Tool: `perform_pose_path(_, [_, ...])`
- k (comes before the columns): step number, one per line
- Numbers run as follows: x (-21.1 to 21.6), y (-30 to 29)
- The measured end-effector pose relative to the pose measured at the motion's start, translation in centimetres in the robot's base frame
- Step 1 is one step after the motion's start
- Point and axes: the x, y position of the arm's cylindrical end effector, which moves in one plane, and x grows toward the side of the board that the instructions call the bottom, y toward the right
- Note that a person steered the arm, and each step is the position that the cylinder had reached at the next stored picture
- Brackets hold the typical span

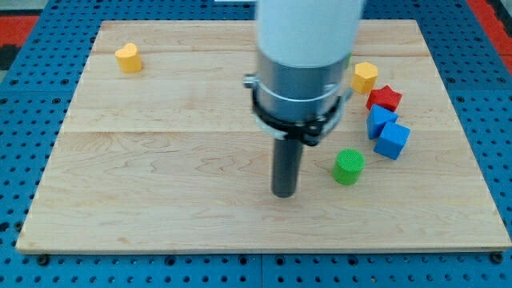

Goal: Put the green circle into the cube at the bottom

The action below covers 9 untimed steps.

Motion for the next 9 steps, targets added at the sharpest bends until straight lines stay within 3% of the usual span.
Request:
perform_pose_path(4, [-1.6,11.5])
perform_pose_path(7, [-4.3,9.5])
perform_pose_path(9, [-3.8,13.4])
